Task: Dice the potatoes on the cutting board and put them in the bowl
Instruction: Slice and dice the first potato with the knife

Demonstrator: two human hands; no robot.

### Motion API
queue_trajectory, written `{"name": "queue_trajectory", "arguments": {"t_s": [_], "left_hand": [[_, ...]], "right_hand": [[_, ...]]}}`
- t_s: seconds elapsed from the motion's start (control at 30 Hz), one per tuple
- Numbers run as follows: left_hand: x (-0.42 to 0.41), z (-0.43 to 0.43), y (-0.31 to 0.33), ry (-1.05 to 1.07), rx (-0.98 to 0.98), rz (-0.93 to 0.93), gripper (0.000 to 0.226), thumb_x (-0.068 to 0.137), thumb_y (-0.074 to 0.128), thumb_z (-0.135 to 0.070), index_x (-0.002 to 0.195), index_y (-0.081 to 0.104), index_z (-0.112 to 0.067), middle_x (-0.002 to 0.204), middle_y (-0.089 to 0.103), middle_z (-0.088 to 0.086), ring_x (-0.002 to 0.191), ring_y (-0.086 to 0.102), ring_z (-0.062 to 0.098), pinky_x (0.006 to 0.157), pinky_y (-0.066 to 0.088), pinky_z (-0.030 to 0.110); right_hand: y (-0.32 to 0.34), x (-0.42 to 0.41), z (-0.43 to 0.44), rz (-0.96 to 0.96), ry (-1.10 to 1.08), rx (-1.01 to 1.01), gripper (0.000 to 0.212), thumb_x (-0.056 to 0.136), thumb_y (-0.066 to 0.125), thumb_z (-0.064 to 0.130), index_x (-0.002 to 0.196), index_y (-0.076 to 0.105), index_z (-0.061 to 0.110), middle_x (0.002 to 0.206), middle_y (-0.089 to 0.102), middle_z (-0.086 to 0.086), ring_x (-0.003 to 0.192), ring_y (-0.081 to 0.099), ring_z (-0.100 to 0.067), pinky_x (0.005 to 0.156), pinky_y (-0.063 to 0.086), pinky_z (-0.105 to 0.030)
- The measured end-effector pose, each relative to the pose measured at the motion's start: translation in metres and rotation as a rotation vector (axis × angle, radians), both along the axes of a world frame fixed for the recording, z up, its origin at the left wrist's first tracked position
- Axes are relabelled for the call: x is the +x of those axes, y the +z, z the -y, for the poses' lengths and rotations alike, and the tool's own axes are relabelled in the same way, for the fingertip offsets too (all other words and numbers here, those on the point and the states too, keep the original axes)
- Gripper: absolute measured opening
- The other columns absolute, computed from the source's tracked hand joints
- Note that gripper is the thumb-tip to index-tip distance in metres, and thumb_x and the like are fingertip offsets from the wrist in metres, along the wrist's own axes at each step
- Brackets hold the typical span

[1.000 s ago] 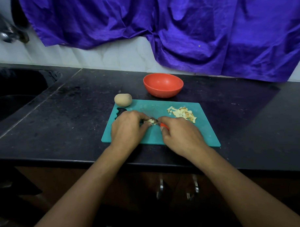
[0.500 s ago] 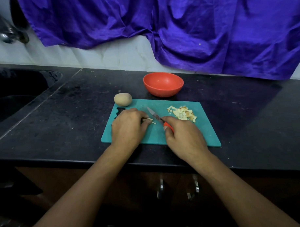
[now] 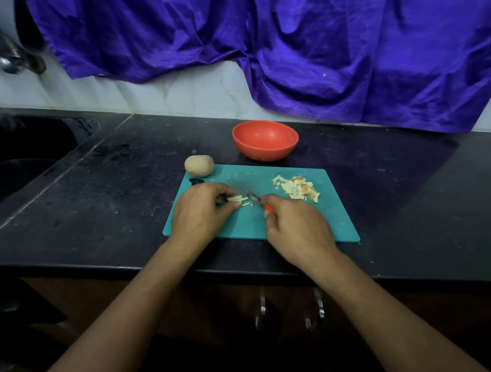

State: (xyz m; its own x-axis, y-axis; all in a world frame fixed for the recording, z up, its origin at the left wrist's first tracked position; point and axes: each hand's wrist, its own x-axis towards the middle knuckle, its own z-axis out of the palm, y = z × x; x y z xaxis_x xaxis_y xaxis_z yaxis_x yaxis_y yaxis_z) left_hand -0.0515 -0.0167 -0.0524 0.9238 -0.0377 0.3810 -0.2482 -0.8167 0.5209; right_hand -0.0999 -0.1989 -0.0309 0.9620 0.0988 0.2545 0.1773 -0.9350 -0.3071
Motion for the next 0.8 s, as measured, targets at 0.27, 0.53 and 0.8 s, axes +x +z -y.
{"name": "queue_trajectory", "arguments": {"t_s": [0.27, 0.53, 0.8], "left_hand": [[0.0, 0.007, 0.003, -0.019, 0.012, 0.04, 0.015, 0.089, 0.076, -0.036, 0.103, 0.079, -0.036, 0.096, 0.075, -0.02, 0.089, 0.067, 0.002, 0.074, 0.053, 0.027], [0.0, -0.007, 0.006, -0.061, -0.083, -0.03, 0.029, 0.083, 0.084, -0.031, 0.111, 0.078, -0.029, 0.077, 0.062, -0.023, 0.08, 0.063, -0.001, 0.081, 0.052, 0.025], [0.002, -0.005, 0.004, -0.062, -0.079, -0.016, 0.014, 0.085, 0.081, -0.025, 0.095, 0.081, -0.034, 0.08, 0.069, -0.025, 0.076, 0.064, -0.006, 0.07, 0.044, 0.01]], "right_hand": [[0.003, 0.001, -0.003, 0.003, 0.031, -0.023, 0.034, 0.104, 0.046, 0.032, 0.134, 0.059, 0.034, 0.102, 0.069, 0.003, 0.094, 0.064, -0.019, 0.077, 0.053, -0.037], [0.0, 0.002, -0.002, -0.004, 0.021, -0.007, 0.036, 0.105, 0.045, 0.034, 0.139, 0.055, 0.035, 0.102, 0.066, 0.005, 0.093, 0.06, -0.016, 0.072, 0.048, -0.034], [0.001, -0.002, -0.005, 0.021, 0.065, -0.088, 0.036, 0.105, 0.042, 0.033, 0.139, 0.053, 0.034, 0.11, 0.068, 0.004, 0.1, 0.063, -0.02, 0.078, 0.05, -0.038]]}}
